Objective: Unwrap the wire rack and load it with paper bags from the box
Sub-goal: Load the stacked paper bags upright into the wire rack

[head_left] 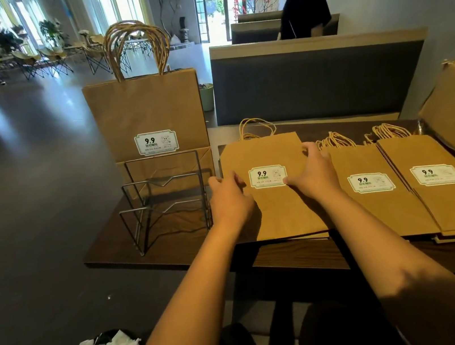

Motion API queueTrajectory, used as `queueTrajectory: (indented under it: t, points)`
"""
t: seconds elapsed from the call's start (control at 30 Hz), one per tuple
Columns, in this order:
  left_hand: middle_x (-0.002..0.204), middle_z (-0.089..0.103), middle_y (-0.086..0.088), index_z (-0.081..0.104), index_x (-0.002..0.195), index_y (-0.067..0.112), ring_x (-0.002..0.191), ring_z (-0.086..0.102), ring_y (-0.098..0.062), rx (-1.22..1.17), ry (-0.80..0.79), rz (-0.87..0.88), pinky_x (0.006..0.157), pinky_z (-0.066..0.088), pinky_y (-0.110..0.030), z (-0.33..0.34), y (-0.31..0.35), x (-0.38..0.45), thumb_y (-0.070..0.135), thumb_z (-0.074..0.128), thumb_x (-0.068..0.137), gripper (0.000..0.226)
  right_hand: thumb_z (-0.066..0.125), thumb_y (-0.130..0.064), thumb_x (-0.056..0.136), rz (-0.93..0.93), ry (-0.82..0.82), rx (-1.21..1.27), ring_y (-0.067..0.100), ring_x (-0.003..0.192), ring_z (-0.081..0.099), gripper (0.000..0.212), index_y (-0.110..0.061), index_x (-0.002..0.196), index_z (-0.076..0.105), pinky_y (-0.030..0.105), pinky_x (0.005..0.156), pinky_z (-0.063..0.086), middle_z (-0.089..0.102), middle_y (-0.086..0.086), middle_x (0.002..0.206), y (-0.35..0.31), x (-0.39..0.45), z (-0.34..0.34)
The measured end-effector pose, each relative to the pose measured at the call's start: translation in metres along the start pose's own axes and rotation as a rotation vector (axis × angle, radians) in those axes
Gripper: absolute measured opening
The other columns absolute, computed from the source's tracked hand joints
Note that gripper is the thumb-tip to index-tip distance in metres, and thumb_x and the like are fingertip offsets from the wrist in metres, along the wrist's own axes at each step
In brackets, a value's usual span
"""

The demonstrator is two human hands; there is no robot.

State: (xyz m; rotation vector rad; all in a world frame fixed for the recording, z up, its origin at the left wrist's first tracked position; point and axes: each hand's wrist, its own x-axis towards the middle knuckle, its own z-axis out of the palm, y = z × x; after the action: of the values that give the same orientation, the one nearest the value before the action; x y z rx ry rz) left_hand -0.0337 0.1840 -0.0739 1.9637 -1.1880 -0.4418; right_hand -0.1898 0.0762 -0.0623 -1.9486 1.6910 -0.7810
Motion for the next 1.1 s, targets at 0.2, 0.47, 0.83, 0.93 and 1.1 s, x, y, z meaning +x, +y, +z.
queueTrajectory:
  t: [0.2, 0.47, 0.83, 0.93, 1.1]
  points:
    - [0.125, 0.058, 0.001, 0.05, 0.128, 0.022, 0.093, 0.055, -0.004, -0.224, 0.072, 0.069, 0.083, 0.045, -0.023, -0.03, 0.012, 0.004, -0.01, 0.065, 0.085, 0.056, 0.087, -0.014, 0.077, 0.317, -0.21, 0.591, 0.03, 0.112, 0.066, 0.068, -0.01, 0.135, 0.052, 0.047, 0.096, 0.055, 0.065, 0.012, 0.128, 0.0, 0.0, -0.025]
    - [0.118, 0.069, 0.002, 0.056, 0.139, 0.015, 0.104, 0.066, -0.012, -0.517, 0.106, 0.112, 0.083, 0.056, -0.025, -0.07, 0.04, 0.018, -0.001, 0.073, 0.087, 0.057, 0.072, -0.012, 0.092, 0.157, -0.325, 1.02, 0.018, 0.097, 0.075, 0.038, -0.018, 0.129, 0.063, 0.034, 0.077, 0.061, 0.075, 0.005, 0.116, -0.012, 0.006, -0.055]
    - [0.106, 0.075, 0.005, 0.067, 0.116, 0.025, 0.097, 0.07, -0.008, -0.701, 0.093, 0.315, 0.084, 0.058, -0.027, -0.125, 0.049, 0.016, 0.006, 0.059, 0.101, 0.026, 0.069, -0.015, 0.094, -0.086, -0.394, 0.988, 0.018, 0.107, 0.072, 0.029, -0.019, 0.121, 0.062, 0.03, 0.081, 0.06, 0.078, -0.001, 0.107, -0.039, -0.016, -0.059]
    - [0.112, 0.071, 0.0, 0.063, 0.116, 0.026, 0.103, 0.069, -0.014, -0.646, 0.168, 0.311, 0.088, 0.061, -0.038, -0.141, 0.042, 0.02, 0.015, 0.056, 0.104, 0.018, 0.068, -0.02, 0.096, -0.206, -0.295, 0.913, 0.017, 0.109, 0.071, 0.025, -0.025, 0.12, 0.065, 0.039, 0.093, 0.057, 0.075, -0.001, 0.116, -0.063, -0.016, -0.051]
    - [0.126, 0.063, 0.001, 0.048, 0.13, 0.029, 0.115, 0.064, -0.012, -0.512, 0.141, 0.324, 0.094, 0.06, -0.041, -0.173, 0.024, 0.03, 0.017, 0.056, 0.104, 0.03, 0.071, -0.033, 0.094, -0.283, -0.177, 0.844, 0.014, 0.106, 0.071, 0.022, -0.029, 0.115, 0.066, 0.043, 0.096, 0.057, 0.075, -0.005, 0.112, -0.107, -0.007, -0.023]
